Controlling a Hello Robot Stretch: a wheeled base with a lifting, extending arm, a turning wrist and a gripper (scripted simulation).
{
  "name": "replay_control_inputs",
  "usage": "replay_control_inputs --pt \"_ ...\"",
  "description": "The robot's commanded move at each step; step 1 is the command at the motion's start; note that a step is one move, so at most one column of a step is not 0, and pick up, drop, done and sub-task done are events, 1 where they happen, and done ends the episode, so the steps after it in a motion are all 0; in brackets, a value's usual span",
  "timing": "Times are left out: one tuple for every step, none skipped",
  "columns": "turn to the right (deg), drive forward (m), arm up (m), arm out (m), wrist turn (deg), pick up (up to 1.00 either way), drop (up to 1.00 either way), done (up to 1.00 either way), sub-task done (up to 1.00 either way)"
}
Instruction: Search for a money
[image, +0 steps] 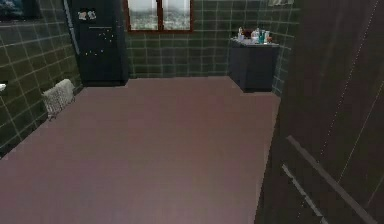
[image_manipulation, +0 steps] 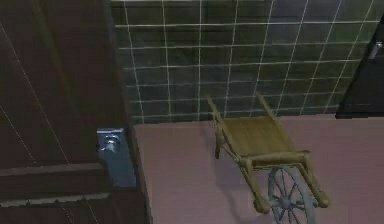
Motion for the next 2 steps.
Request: replay_control_inputs --pt "0.0 0.3 0.0 0.0 0.0 0.0 0.0 0.0 0.0" --pt "3.0 0.0 0.0 0.0 0.0 0.0 0.0 0.0 0.0"
